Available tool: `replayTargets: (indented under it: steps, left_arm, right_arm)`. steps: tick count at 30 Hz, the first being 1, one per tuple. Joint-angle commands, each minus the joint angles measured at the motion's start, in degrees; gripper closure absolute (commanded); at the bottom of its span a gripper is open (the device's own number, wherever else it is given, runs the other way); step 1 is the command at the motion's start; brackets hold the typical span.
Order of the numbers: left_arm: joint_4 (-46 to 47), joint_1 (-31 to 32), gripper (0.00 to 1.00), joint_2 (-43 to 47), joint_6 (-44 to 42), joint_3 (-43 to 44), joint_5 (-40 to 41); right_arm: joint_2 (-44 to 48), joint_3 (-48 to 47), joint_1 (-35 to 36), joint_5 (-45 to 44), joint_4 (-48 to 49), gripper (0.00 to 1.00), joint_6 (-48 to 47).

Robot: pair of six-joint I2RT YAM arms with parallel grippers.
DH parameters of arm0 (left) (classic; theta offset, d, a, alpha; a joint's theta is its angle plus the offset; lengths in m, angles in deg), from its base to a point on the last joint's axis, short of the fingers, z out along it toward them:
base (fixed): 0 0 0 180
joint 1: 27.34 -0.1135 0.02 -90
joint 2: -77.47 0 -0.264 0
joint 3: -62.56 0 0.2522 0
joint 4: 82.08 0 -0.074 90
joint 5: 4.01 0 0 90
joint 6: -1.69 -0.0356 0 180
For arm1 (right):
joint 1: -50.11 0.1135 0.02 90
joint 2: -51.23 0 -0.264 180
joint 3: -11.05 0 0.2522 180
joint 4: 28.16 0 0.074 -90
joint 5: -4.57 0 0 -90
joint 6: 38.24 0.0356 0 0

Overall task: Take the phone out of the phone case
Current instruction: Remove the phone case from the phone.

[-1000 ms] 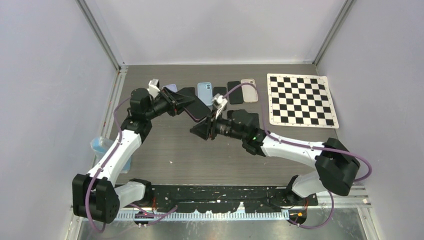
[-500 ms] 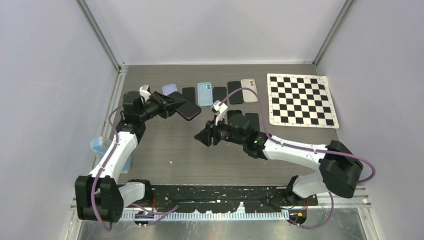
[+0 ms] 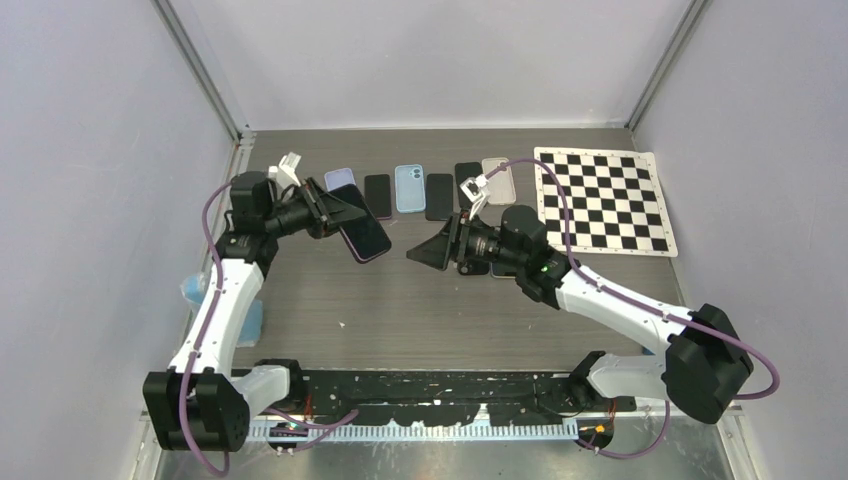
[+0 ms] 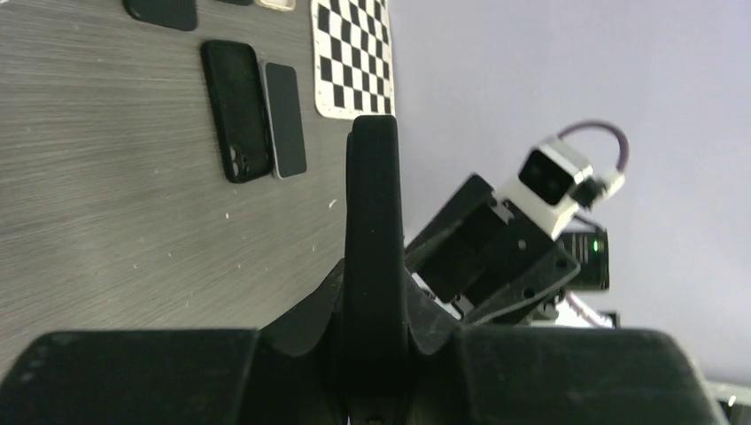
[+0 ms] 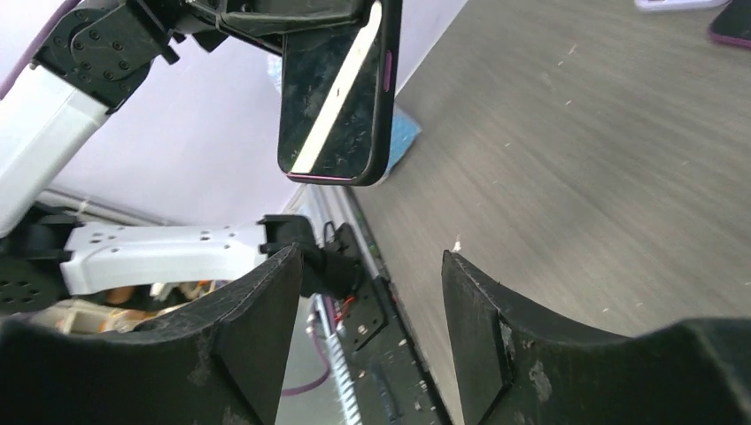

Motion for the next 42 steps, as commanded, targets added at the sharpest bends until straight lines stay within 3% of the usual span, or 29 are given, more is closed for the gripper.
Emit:
replayTargets:
  steps: [1,7,13,28,34,38,42]
  left_arm:
    - [-0.48,0.02,1.00,2.69,-9.16,2.88,-12.67]
    - [6.30,0.02,1.00,4.12,-6.78,0.25,-18.26]
    - [6.53,0.02,1.00,5.27,-5.77,0.46,-18.09]
    - [7.03,0.11,1.00,6.13,-3.49,0.57,-19.01]
    - [11.27,0.84,1.00,5.90,0.24,-0.31,-17.48]
    - [19.85,1.07,1.00,5.46,6.83,-1.94,-17.16]
    - [21.68,1.07,1.00,5.27,8.33,-1.89,-16.92]
  right_arm:
    - [-1.48,-3.80,-0.73,11.92,3.03,0.35,8.06]
    - [-6.10,-7.41,0.29,17.72,8.49,0.42,10.26]
    - [-8.35,-8.46,0.87,18.66,7.88,0.70,9.32]
    - [-12.23,-9.93,0.94,19.48,9.99,0.82,8.54]
    - [-13.56,-12.07,1.01,12.17,-0.33,0.99,2.85]
    - [-14.75,-13.42,1.01,5.92,-8.92,0.99,-1.87]
    - [-15.22,-14.07,1.03,0.96,-13.98,0.99,-3.40]
